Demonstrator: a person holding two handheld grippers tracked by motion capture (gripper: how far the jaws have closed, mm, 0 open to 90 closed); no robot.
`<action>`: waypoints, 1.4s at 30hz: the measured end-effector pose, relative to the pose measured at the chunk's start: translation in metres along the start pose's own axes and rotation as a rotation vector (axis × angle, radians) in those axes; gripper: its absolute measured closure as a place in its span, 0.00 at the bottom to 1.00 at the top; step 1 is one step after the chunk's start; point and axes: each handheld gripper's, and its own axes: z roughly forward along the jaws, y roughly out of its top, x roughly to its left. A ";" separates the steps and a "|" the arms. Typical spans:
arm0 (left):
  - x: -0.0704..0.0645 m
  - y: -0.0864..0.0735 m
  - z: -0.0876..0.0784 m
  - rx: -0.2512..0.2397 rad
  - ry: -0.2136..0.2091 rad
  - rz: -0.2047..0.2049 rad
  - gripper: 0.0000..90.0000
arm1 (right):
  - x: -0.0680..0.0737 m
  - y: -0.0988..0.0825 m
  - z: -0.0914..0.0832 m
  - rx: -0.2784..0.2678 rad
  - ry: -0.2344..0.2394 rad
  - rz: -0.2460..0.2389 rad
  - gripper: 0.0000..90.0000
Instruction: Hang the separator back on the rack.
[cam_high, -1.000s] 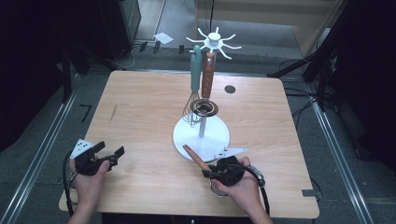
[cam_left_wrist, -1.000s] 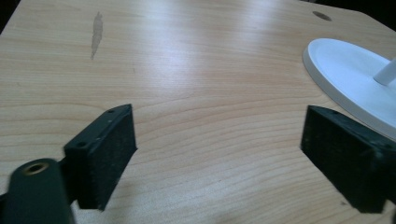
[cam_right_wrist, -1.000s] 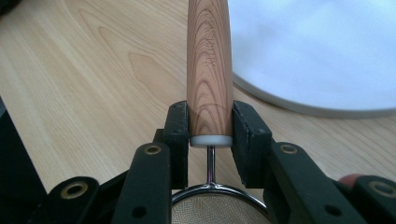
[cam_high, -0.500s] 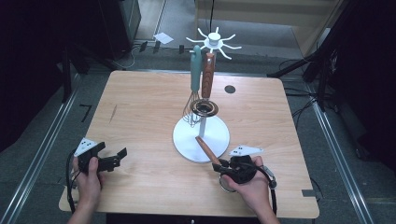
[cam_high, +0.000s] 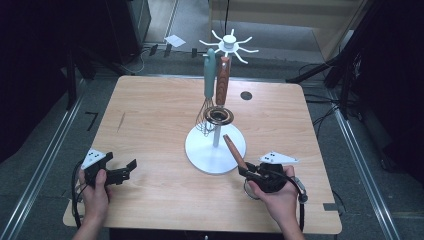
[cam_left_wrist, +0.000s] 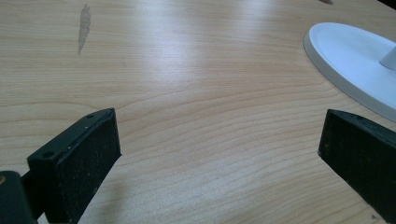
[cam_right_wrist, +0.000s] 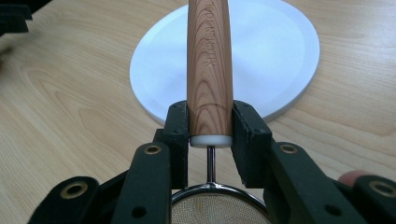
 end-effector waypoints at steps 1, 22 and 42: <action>0.000 0.000 0.000 0.001 0.000 0.007 0.00 | -0.001 0.000 0.000 -0.004 0.002 0.003 0.79; -0.007 -0.003 -0.001 -0.003 0.007 0.052 0.00 | -0.009 0.016 -0.027 -0.211 -0.072 -0.016 0.79; -0.008 -0.004 -0.003 -0.008 0.016 0.051 0.00 | -0.002 0.037 -0.050 -0.357 -0.074 -0.049 0.79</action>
